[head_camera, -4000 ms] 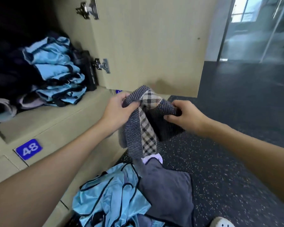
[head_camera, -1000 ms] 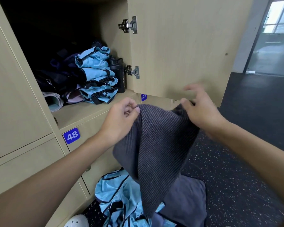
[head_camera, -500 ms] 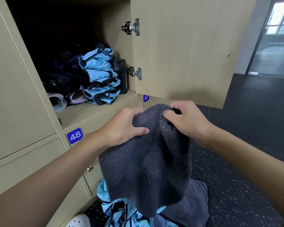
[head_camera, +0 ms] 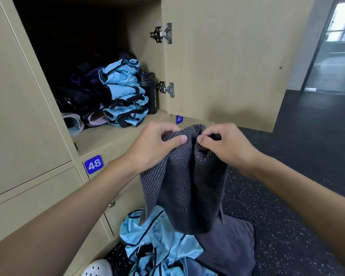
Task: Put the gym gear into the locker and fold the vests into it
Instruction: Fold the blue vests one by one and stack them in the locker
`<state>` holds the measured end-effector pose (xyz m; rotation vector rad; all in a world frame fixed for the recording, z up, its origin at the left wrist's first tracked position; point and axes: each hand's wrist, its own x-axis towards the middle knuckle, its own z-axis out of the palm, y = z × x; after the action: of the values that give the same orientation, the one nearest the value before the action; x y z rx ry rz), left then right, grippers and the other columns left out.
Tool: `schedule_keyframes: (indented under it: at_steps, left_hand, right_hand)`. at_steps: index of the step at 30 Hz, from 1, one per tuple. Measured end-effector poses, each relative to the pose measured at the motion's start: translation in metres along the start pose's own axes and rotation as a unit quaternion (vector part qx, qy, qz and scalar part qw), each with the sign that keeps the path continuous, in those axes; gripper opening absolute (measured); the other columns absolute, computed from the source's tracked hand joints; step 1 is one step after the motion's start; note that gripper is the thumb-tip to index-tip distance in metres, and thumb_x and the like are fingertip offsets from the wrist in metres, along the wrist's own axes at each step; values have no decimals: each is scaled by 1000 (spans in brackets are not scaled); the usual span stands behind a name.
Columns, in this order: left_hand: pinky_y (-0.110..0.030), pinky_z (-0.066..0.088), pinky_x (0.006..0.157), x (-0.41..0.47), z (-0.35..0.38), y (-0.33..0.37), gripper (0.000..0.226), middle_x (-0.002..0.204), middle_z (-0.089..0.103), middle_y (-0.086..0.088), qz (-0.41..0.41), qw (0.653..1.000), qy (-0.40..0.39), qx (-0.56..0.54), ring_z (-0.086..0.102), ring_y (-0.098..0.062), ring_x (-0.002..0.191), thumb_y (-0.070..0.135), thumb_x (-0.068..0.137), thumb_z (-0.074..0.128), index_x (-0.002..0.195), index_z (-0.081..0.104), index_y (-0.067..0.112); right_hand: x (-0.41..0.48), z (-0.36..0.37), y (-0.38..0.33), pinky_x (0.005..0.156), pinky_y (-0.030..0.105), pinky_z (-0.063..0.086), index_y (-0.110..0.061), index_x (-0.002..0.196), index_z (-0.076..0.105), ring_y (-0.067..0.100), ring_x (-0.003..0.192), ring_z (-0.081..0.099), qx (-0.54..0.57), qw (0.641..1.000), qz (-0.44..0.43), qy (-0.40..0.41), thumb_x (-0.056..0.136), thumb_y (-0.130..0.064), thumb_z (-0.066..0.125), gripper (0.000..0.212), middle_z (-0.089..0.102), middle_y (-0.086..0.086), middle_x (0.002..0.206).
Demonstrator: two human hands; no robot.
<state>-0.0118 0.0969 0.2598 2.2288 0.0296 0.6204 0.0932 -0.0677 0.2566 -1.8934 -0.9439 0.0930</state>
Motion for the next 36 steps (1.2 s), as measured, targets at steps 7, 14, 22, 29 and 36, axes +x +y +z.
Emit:
schedule_keyframes:
  at_steps: [7,14,22,29,36]
  left_hand:
    - [-7,44,68,-7,0,3,11,74,72,18,5,999,-37,-24,62,10,70,5,92,66,90,75,11]
    - [-20,49,71,-5,1,-3,9,87,72,11,-28,996,16,84,63,-4,75,18,86,76,92,73,24]
    - [-20,44,59,-10,-4,-18,9,74,75,0,-179,982,26,52,61,-5,61,29,91,70,94,70,20]
    - [-20,54,67,-3,-2,-12,29,94,77,-7,-207,948,91,-224,69,-11,77,-7,91,62,112,72,10]
    - [-19,57,69,2,-25,-21,15,89,77,1,-212,918,252,-219,70,-6,75,2,88,71,101,75,8]
  right_hand:
    - [1,-3,1,83,10,43,-35,125,60,-13,97,56,27,990,-19,-137,83,-20,78,48,60,-28,104]
    - [-1,0,2,66,35,50,-2,86,64,19,68,61,-22,997,-46,-59,95,-20,63,20,70,12,83]
    - [-4,-13,8,72,40,51,2,91,63,26,73,63,-31,999,-31,-20,96,-25,62,27,67,23,91]
    - [-2,-24,14,95,36,54,-10,116,71,13,99,70,77,996,51,17,91,-13,69,25,74,-2,110]
    - [10,-53,44,100,33,47,4,124,62,27,107,63,197,959,160,126,90,8,60,34,67,14,113]
